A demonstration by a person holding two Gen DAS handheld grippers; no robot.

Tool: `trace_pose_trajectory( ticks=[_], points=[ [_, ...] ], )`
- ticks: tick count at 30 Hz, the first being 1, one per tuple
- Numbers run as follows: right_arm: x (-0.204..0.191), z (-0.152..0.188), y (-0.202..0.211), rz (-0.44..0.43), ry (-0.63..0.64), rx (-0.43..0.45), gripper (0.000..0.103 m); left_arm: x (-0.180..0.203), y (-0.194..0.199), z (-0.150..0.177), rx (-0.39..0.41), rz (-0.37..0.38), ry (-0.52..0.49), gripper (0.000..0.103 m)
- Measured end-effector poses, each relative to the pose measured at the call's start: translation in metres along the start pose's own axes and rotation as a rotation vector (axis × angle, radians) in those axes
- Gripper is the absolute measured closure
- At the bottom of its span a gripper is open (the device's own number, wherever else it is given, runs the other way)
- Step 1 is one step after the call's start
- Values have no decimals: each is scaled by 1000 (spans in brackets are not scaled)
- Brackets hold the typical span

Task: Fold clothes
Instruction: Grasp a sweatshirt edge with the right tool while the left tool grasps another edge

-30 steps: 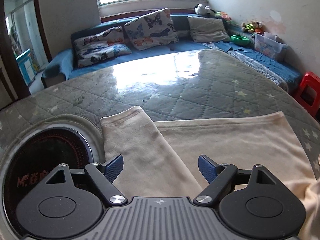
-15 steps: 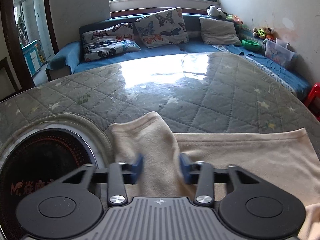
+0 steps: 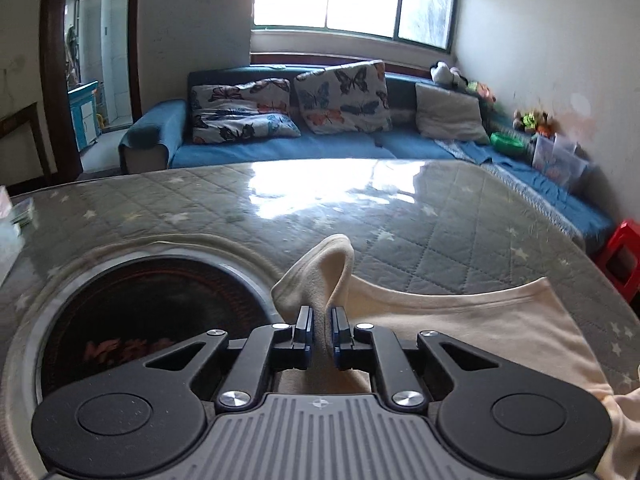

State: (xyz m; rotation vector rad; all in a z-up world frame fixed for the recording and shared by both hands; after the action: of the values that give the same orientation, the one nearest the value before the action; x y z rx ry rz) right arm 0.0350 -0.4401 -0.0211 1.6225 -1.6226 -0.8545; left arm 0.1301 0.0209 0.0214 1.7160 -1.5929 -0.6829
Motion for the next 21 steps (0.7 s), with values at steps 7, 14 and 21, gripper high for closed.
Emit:
trace_pose_trajectory(
  ticks=[7,14,21],
  points=[
    [-1,-1,8,22,5,20,50,-37,13,10,5,-56,43,92],
    [-20,-12,28,2,64,86,47,-46,13,17,-25,-29,76,91],
    [-39,-16,25,-54,109,68,46,-5,-9,2,-42,-2,8,52]
  ],
)
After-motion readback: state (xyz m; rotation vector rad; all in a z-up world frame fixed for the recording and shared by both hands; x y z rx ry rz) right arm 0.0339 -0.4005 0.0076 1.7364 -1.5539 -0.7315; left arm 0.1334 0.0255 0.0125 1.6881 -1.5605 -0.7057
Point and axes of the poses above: each gripper's, at about its wrist camera, not at the fingertips, and y roughly against the way its jaws point, x to its right, z to its underside, the point moved 8 cm from there along -y, roughly the way its jaws point, and after that the axes turned 13 degrees about -x, right-handed, at the moved point
